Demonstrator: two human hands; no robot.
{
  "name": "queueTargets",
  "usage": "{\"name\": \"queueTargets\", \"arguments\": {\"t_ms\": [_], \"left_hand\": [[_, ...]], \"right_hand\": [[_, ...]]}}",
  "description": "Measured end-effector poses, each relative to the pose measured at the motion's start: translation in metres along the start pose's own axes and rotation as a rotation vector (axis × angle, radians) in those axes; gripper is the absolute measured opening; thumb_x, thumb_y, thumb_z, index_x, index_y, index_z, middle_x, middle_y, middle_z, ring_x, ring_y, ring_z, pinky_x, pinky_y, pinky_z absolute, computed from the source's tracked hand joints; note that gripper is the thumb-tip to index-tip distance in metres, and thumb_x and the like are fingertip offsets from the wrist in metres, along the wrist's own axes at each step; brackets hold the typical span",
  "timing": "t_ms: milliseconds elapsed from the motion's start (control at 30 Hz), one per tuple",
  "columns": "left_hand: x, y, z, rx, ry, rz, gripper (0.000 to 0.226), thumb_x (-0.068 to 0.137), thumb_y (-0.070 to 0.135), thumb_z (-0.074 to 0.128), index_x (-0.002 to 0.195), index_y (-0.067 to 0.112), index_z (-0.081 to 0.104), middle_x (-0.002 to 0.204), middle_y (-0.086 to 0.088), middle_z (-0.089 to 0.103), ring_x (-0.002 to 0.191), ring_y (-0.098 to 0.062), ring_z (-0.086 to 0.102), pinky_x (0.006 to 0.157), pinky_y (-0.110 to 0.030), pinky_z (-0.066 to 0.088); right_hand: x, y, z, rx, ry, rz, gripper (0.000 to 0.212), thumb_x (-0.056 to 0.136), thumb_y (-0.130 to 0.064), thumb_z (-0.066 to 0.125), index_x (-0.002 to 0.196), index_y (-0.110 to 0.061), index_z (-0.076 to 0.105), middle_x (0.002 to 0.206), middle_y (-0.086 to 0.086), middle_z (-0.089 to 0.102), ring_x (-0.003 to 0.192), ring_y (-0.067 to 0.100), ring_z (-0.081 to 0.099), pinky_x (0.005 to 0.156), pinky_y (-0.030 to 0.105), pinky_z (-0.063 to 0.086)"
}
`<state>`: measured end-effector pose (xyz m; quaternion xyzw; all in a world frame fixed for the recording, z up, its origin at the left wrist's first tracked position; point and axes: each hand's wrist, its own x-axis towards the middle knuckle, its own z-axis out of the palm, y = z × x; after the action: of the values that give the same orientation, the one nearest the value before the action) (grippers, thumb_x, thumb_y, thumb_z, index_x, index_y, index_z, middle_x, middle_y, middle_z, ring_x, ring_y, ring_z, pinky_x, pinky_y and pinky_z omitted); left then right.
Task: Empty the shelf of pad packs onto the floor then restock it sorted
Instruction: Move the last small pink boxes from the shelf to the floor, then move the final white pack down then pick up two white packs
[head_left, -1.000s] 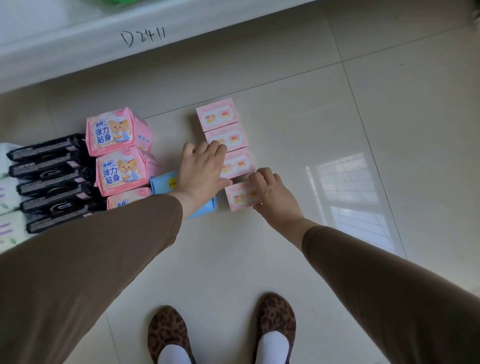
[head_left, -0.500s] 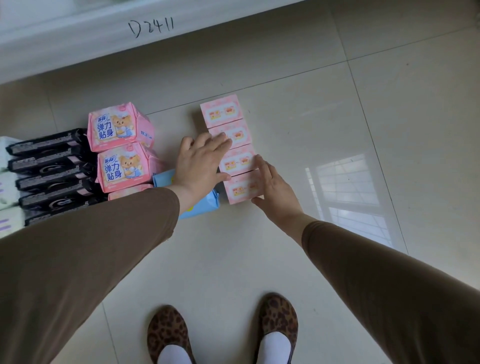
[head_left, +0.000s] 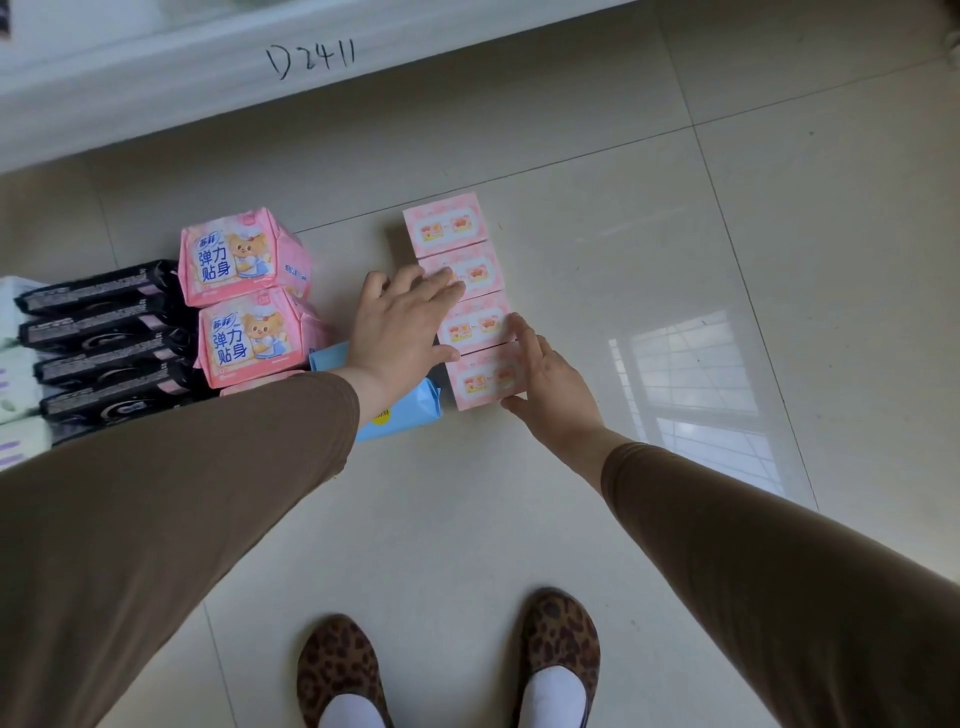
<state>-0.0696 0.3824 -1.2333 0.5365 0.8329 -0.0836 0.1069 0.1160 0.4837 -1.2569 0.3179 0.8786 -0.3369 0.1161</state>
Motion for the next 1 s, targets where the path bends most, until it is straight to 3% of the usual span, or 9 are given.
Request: {"name": "queueTargets", "arguments": {"t_ms": [167,333,567,767,1000], "left_hand": [[0.000,0.000,0.000,0.006,-0.005,0.008,0.078,0.082,0.059,0.065,0.147,0.027,0.039,0.157,0.005,0.034,0.136,-0.021,0.035,0.099,-0.040,0.028],[-0.009,-0.002,-0.003,-0.044,-0.018,0.000,0.078,0.083,0.055,0.067,0.149,0.025,0.037,0.158,0.004,0.033,0.139,-0.020,0.034,0.101,-0.038,0.029],[-0.048,0.003,-0.049,-0.097,-0.067,-0.039,0.084,0.088,0.056,0.060,0.156,0.021,0.024,0.163,0.003,0.021,0.150,-0.019,0.018,0.114,-0.040,0.021],[-0.090,0.007,-0.145,-0.168,-0.070,-0.081,0.089,0.090,0.060,0.055,0.158,0.022,0.011,0.165,0.004,0.009,0.152,-0.017,0.008,0.117,-0.037,0.014],[-0.144,-0.002,-0.322,-0.218,-0.007,-0.112,0.091,0.088,0.061,0.056,0.158,0.024,0.010,0.165,0.007,0.006,0.152,-0.014,0.008,0.119,-0.035,0.007]], "right_hand": [[0.000,-0.001,-0.001,-0.031,-0.005,0.015,0.100,0.082,-0.019,0.075,0.156,-0.024,0.009,0.137,0.005,0.047,0.113,0.027,0.055,0.085,0.045,0.054],[-0.006,-0.004,-0.013,-0.121,-0.022,-0.005,0.115,0.076,-0.025,0.083,0.157,-0.024,0.002,0.152,-0.001,0.032,0.128,0.024,0.039,0.092,0.039,0.053],[-0.037,-0.030,-0.063,-0.276,-0.009,-0.034,0.108,0.079,-0.043,0.078,0.157,-0.023,0.006,0.162,-0.001,0.019,0.144,0.026,0.021,0.113,0.040,0.035],[-0.074,-0.090,-0.157,-0.332,0.019,-0.090,0.087,0.087,-0.039,0.069,0.155,-0.021,0.017,0.160,-0.001,0.024,0.143,0.025,0.024,0.113,0.039,0.032],[-0.131,-0.196,-0.304,-0.338,0.063,-0.214,0.078,0.088,-0.032,0.065,0.154,-0.025,0.023,0.157,-0.004,0.028,0.141,0.022,0.028,0.111,0.039,0.032]]}}
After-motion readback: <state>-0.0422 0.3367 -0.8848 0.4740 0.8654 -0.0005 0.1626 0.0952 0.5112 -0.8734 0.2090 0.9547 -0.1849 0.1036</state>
